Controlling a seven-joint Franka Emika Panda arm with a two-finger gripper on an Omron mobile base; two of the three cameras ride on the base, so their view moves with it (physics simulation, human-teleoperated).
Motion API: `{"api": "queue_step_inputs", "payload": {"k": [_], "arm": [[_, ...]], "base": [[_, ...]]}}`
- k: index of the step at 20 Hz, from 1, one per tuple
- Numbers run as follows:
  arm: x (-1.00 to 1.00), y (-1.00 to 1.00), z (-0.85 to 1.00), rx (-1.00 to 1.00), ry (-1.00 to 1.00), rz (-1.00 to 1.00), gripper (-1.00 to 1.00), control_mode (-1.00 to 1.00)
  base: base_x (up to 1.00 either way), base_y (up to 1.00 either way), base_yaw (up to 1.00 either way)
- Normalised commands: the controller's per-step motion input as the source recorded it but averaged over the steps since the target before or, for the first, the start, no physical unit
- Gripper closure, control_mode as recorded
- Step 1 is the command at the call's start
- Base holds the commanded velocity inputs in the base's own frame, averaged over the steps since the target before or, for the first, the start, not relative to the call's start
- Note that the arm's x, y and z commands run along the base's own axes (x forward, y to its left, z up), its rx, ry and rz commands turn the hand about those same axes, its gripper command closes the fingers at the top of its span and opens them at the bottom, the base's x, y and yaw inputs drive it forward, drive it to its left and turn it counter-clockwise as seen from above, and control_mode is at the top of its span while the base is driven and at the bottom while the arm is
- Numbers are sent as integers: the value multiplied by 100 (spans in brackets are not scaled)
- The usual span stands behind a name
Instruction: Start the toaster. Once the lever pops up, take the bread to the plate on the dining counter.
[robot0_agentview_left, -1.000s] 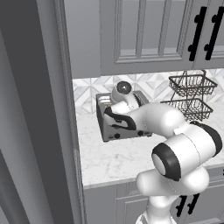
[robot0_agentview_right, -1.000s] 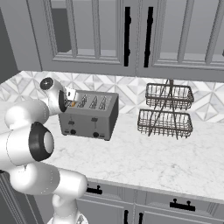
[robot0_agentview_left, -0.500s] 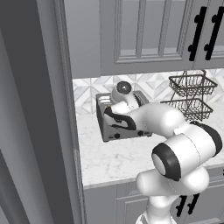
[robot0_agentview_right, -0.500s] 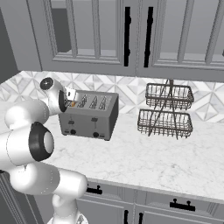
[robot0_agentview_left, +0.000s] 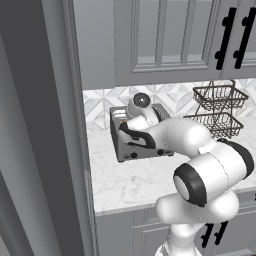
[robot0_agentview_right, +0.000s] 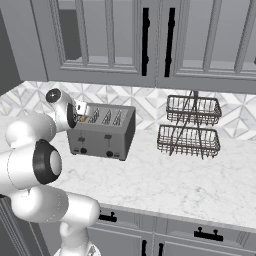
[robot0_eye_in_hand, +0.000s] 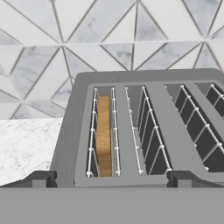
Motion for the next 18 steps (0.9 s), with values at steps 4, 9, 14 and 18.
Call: {"api": "queue_step_inputs", "payload": {"k": [4, 9, 14, 18], "arm": [[0, 0, 0, 0, 0, 0, -100, -100], [0, 0, 0, 0, 0, 0, -100, -100], [0, 0, 0, 0, 0, 0, -100, -100], [-2, 0, -1, 0, 0, 0, -100, -100]], "base": [[0, 0, 0], [0, 0, 0], [0, 0, 0], [0, 0, 0]]}}
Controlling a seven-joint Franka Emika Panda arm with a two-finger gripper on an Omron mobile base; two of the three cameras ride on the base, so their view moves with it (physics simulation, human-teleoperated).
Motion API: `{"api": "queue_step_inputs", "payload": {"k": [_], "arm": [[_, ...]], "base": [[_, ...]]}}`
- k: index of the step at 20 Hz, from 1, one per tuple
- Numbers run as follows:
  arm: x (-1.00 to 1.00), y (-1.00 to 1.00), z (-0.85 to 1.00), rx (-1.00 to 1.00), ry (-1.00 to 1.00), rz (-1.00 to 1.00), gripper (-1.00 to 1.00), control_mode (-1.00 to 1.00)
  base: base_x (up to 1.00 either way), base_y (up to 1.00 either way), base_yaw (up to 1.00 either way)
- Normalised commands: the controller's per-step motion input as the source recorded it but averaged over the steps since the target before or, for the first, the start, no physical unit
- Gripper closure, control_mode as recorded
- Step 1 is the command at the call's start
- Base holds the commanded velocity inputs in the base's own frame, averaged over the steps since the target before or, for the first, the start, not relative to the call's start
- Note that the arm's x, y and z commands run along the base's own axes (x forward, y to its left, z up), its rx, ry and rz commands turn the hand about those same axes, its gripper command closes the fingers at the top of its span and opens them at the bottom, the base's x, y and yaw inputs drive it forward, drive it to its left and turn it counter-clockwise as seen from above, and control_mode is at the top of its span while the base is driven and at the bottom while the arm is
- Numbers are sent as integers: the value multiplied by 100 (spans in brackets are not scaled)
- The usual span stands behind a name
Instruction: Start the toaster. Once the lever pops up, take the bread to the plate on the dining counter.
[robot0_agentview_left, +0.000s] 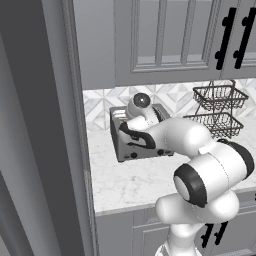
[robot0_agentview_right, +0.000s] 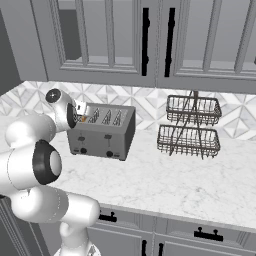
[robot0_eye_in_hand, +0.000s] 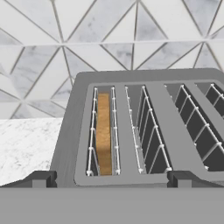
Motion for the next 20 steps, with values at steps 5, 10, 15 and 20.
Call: {"api": "queue_step_inputs", "payload": {"k": [5, 10, 15, 20], "arm": [[0, -1, -6, 0, 0, 0, -100, -100], [23, -2, -10, 0, 1, 0, -100, -100], [4, 0, -25, 0, 0, 0, -100, -100], [1, 0, -13, -1, 0, 0, -100, -100]], "base": [[0, 0, 0], [0, 0, 0], [0, 0, 0], [0, 0, 0]]}}
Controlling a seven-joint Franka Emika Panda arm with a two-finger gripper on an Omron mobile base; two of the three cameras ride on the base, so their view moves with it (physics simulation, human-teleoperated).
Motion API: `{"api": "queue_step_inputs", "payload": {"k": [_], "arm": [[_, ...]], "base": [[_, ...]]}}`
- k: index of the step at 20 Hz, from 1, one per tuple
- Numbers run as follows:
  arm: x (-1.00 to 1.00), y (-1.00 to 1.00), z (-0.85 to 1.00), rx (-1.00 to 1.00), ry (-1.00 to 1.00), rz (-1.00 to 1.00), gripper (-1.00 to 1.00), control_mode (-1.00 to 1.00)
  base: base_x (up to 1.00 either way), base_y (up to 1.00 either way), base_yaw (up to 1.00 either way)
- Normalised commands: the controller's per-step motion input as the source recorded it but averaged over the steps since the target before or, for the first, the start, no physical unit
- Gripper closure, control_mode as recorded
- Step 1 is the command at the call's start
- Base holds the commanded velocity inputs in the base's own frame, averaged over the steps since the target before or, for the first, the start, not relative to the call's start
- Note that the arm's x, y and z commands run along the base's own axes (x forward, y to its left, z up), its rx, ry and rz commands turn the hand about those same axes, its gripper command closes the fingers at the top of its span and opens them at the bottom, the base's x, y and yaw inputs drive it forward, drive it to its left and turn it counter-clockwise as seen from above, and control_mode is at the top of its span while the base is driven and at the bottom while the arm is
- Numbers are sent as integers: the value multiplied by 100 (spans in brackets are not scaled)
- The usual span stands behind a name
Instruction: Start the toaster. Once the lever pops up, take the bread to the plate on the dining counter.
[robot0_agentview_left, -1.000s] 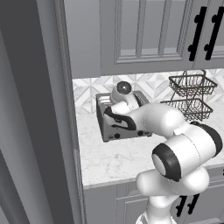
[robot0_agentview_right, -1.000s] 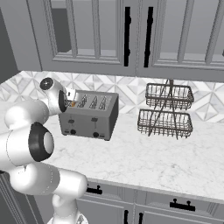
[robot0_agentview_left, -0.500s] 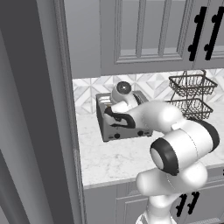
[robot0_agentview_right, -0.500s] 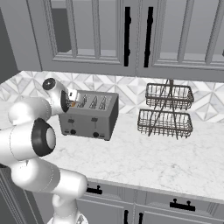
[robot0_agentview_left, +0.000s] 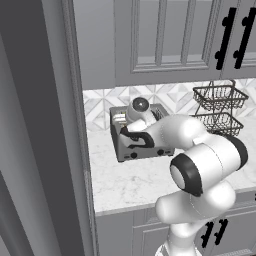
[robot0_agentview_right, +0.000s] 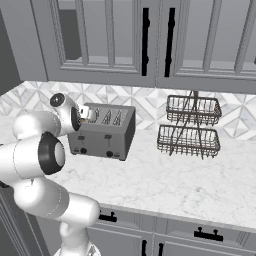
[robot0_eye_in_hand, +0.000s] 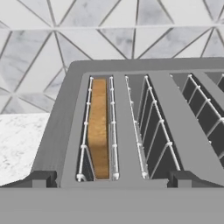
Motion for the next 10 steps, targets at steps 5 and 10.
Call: {"api": "queue_step_inputs", "payload": {"k": [5, 10], "arm": [[11, 0, 0, 0, 0, 0, -100, -100], [13, 0, 0, 0, 0, 0, -100, -100]], "base": [[0, 0, 0], [0, 0, 0]]}}
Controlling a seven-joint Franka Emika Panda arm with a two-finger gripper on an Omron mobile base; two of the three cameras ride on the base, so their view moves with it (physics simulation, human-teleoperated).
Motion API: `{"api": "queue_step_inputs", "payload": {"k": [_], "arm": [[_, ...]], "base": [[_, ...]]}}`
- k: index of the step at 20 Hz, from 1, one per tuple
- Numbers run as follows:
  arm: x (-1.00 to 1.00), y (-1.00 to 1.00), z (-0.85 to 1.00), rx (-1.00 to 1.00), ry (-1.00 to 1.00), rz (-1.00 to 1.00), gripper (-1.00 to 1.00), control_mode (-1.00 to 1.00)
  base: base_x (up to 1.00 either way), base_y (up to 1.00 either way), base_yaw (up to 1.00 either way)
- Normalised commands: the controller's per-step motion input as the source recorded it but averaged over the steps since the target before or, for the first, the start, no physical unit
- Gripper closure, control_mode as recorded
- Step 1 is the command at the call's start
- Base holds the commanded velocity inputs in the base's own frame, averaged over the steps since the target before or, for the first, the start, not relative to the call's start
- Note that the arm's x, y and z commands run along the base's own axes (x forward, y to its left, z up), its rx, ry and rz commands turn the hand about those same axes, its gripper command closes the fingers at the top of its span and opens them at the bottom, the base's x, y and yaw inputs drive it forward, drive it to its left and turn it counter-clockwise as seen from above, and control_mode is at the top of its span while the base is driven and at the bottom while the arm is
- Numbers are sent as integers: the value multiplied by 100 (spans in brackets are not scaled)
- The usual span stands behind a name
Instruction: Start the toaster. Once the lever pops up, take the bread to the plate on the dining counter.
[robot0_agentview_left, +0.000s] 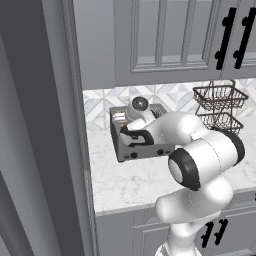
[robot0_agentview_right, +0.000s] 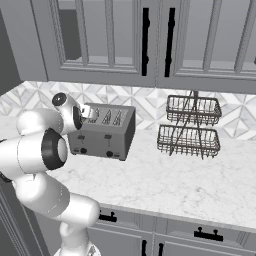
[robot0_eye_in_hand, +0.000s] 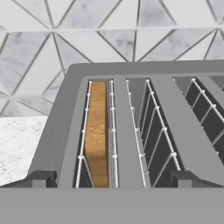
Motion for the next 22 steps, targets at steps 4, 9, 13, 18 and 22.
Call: {"api": "queue_step_inputs", "payload": {"k": [4, 9, 13, 18, 22], "arm": [[18, 0, -3, 0, 0, 0, -100, -100], [17, 2, -1, 0, 0, 0, -100, -100], [8, 4, -3, 0, 0, 0, -100, -100], [4, 2, -9, -1, 0, 0, -100, -100], [1, 1, -10, -1, 0, 0, -100, -100]], "base": [[0, 0, 0], [0, 0, 0], [0, 0, 0], [0, 0, 0], [0, 0, 0]]}}
